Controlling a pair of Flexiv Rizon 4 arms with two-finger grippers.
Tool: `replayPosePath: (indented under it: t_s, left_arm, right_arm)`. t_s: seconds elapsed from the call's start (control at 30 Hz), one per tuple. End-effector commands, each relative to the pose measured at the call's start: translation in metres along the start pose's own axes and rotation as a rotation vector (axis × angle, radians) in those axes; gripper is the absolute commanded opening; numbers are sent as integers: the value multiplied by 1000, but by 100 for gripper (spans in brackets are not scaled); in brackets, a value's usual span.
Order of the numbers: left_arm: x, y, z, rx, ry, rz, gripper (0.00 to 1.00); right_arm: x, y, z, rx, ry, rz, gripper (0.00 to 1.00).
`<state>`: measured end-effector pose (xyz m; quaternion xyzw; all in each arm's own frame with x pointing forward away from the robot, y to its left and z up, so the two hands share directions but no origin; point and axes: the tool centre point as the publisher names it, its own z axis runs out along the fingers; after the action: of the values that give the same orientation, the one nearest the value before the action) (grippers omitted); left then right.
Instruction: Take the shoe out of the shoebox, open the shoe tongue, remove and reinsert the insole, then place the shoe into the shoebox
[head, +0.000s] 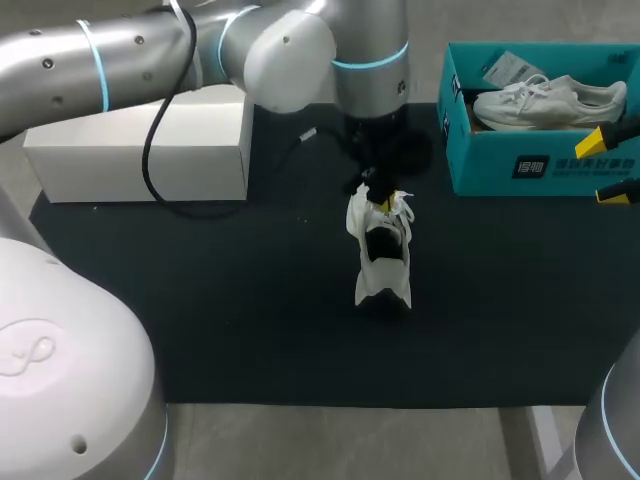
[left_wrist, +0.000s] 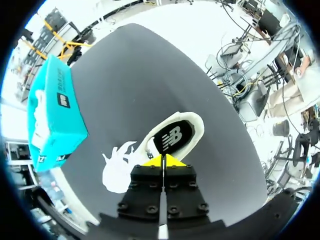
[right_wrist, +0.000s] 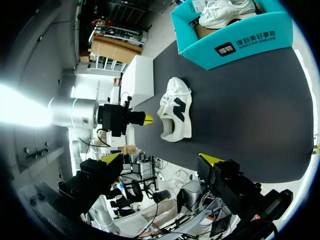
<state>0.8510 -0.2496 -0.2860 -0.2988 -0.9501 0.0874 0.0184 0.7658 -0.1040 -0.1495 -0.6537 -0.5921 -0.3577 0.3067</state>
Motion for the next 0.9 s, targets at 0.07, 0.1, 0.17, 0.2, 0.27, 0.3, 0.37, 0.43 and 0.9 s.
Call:
replayPosePath:
  t_s: [0.07,0.1,0.17,0.2,0.27,0.3,0.37,0.43,0.9]
  left_arm:
    - [21,0,-10,146,45,-679,0]
    - [23,-2,-10,140,45,-692,0]
    - [24,-6,-13,86,60,-658,0]
    - [24,-6,-13,86,60,-658,0]
    - [24,-6,-13,86,60,-658,0]
    - [24,-6,-13,86,60,-658,0]
    - [24,-6,-13,86,60,-658,0]
    - [24,-6,-13,86,60,-658,0]
    - [52,-38,-7,91,51,-478,7]
  right_arm:
    - [0,0,0,1,-3,1,100]
    - [0,0,0,1,-3,1,100]
    - [0,0,0,1,-3,1,100]
    - [0,0,0,1,-3,1,100]
    - [0,0,0,1,-3,1,100]
    - [0,0,0,1,-3,1,100]
    - [0,0,0,1,-3,1,100]
    - [0,0,0,1,-3,1,100]
    - [0,0,0,1,-3,1,100]
